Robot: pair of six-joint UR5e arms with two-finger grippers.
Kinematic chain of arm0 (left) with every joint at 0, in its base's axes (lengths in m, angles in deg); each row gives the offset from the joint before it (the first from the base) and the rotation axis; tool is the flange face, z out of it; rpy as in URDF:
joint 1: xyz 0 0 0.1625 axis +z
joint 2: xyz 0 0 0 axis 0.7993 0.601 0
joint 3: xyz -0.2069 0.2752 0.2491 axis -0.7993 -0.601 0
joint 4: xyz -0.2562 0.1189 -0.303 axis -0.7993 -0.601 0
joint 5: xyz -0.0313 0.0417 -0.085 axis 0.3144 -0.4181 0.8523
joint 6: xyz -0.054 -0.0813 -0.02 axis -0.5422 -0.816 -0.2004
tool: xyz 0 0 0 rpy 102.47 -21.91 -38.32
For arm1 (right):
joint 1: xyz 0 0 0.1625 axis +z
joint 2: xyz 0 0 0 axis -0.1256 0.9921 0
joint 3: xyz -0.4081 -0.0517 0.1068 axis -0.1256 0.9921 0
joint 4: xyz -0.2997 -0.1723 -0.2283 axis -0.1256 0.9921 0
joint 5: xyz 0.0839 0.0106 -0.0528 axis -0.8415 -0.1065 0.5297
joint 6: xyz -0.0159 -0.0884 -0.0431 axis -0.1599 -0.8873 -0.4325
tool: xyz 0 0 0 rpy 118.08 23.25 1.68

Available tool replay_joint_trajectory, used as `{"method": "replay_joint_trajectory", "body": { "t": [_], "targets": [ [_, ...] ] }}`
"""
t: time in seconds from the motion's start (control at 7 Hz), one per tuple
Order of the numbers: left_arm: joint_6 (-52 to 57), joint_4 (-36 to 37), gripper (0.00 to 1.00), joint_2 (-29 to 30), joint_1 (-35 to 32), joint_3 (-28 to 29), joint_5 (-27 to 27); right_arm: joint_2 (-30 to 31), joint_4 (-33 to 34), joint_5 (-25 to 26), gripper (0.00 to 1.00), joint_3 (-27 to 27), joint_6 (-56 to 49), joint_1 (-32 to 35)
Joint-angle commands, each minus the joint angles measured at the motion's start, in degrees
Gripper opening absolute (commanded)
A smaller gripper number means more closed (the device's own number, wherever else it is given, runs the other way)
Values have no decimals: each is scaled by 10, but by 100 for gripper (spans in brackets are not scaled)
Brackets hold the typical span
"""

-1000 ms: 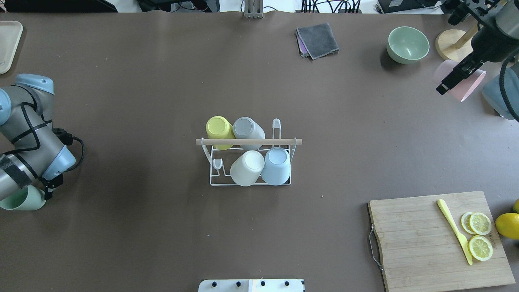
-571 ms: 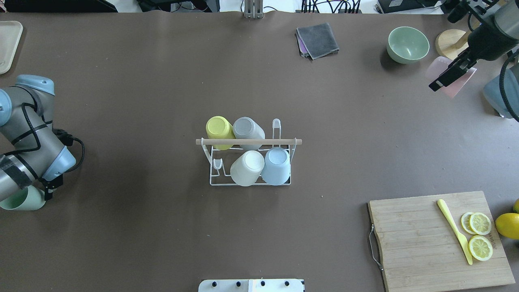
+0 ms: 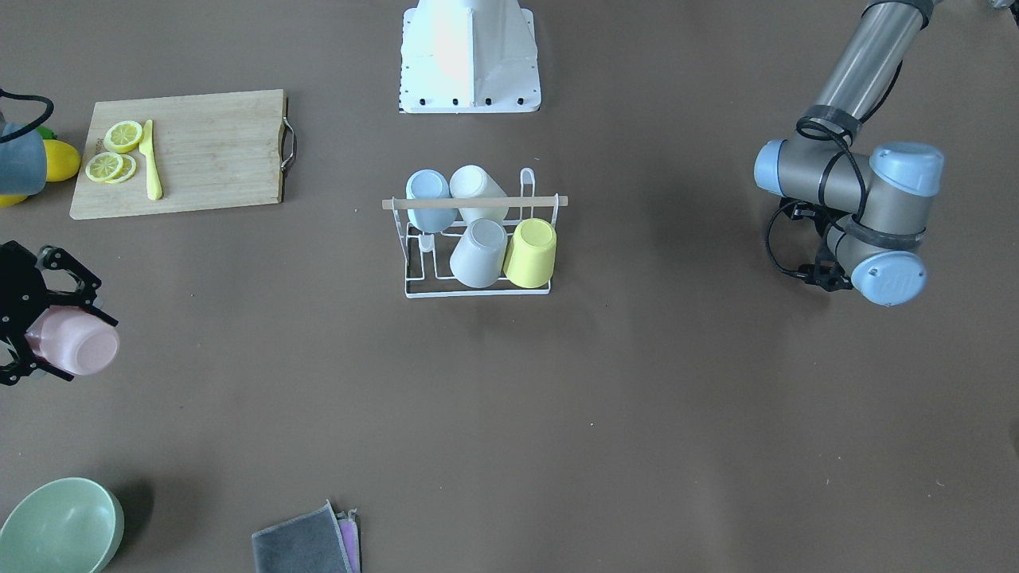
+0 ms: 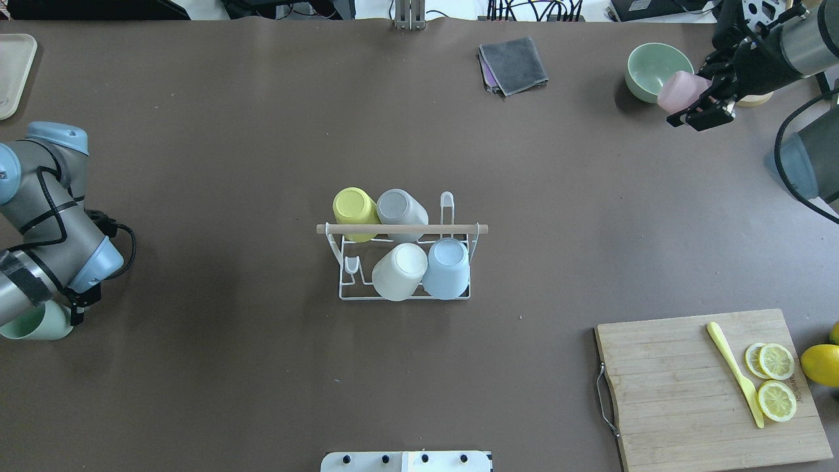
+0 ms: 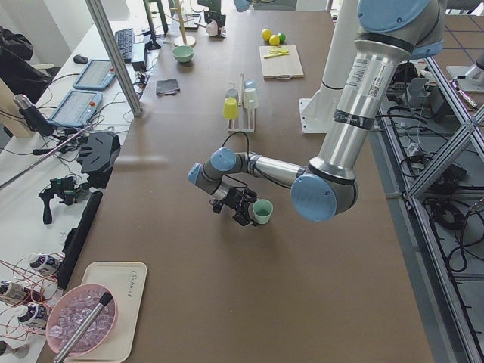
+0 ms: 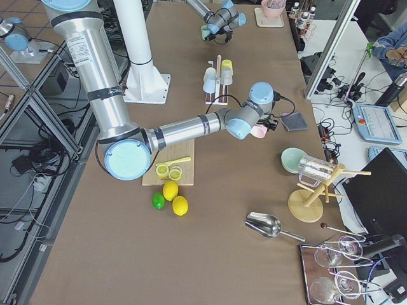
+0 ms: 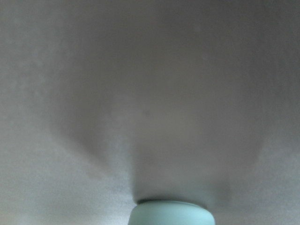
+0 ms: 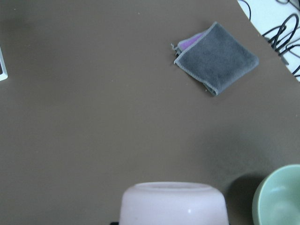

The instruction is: Place cup on cup holder

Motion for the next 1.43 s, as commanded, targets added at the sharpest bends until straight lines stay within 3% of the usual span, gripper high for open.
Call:
{"method": "replay_joint_trajectory", "body": {
  "t": [0.0, 0.29, 0.43, 0.71, 1.29],
  "targets": [
    [6, 2, 74, -1, 2, 0, 0, -18, -125, 16, 0, 28, 21, -5],
    [10, 14, 14, -1, 2, -2, 0, -31, -253, 31, 0, 24, 135, -12],
    [10, 29, 0, 0, 2, -3, 0, -46, -292, 68, 0, 13, 211, -33],
    [55, 104, 0, -1, 1, -48, -1, -66, -348, 167, 0, -9, 308, -92],
    [61, 115, 0, 3, -46, -112, -25, -95, -433, 342, 0, -40, 396, -219]
  ]
}}
